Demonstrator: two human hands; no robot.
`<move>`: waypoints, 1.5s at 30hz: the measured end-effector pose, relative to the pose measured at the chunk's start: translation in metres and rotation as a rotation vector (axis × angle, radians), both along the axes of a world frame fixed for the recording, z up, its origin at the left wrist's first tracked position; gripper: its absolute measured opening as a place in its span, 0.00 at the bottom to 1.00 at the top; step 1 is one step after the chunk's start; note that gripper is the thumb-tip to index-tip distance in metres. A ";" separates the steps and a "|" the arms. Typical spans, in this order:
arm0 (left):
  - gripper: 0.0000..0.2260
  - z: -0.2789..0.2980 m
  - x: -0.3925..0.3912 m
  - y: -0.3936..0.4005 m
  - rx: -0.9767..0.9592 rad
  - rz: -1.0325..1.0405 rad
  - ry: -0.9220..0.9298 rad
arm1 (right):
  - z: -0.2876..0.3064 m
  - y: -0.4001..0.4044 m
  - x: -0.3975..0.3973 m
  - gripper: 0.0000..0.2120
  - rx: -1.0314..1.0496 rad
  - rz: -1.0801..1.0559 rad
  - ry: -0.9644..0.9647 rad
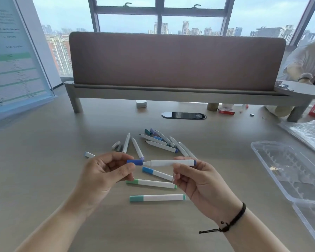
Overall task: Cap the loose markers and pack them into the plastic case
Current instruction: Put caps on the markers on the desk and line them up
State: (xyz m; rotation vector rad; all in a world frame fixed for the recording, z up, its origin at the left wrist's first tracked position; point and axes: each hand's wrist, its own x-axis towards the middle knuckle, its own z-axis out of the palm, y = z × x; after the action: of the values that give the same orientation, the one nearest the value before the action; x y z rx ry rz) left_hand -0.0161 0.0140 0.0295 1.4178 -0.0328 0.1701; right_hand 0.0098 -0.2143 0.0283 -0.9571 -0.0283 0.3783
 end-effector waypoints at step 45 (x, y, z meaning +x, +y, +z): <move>0.10 -0.021 0.016 0.055 1.179 0.120 0.046 | -0.012 0.001 0.004 0.35 -0.241 -0.154 -0.071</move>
State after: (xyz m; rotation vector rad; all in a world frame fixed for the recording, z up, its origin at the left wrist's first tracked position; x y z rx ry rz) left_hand 0.0003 0.0688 0.0088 2.6027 -0.0069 0.2296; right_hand 0.0136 -0.2135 0.0162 -1.2022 0.0270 0.2081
